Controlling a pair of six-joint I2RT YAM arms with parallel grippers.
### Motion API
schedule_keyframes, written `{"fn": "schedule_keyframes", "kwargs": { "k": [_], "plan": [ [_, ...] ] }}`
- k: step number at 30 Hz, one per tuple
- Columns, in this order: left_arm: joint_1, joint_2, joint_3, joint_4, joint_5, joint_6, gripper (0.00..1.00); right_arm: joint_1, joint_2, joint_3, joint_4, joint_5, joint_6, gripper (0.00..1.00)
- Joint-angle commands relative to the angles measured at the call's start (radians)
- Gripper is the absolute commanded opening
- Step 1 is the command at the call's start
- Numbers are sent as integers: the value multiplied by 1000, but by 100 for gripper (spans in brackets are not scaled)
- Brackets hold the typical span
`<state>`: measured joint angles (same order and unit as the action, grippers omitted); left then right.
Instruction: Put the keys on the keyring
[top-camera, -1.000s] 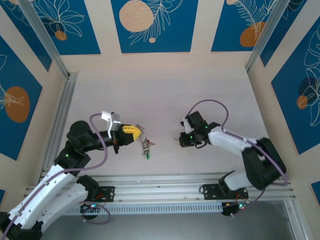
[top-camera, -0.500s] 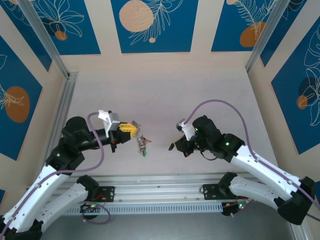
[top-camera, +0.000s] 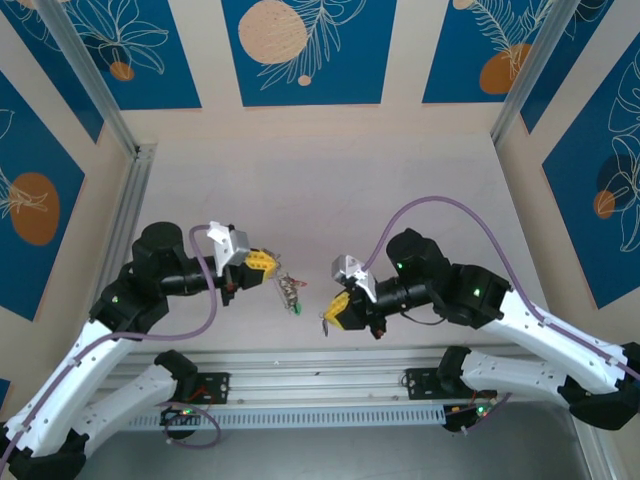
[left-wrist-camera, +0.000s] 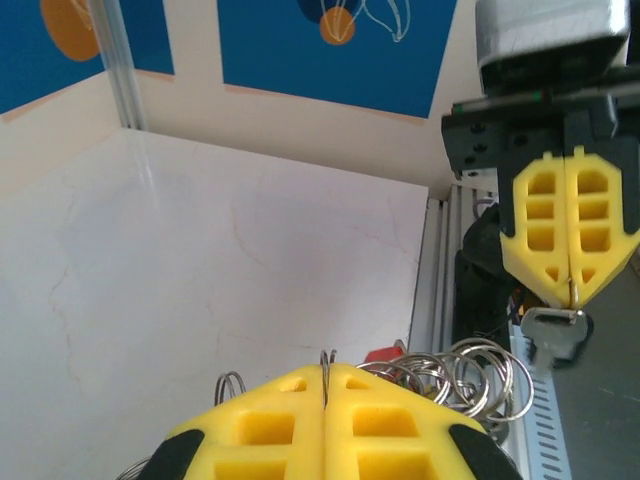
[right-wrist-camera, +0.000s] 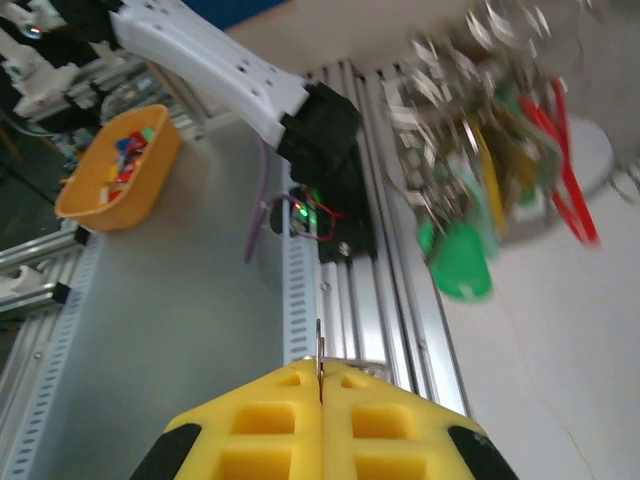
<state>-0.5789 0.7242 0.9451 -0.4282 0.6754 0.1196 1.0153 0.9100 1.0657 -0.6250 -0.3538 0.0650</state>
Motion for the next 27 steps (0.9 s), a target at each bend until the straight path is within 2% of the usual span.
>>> {"fn": "schedule_keyframes", "kwargs": {
  "k": [1, 12, 27],
  "plan": [
    [-6, -14, 44, 10, 81, 53, 0, 7, 53, 63, -18, -96, -73, 0],
    [-13, -23, 44, -27, 142, 92, 0, -44, 210, 311, -57, -224, -79, 0],
    [-44, -35, 47, -37, 133, 98, 0, -76, 335, 362, -82, -211, -60, 0]
  ]
}}
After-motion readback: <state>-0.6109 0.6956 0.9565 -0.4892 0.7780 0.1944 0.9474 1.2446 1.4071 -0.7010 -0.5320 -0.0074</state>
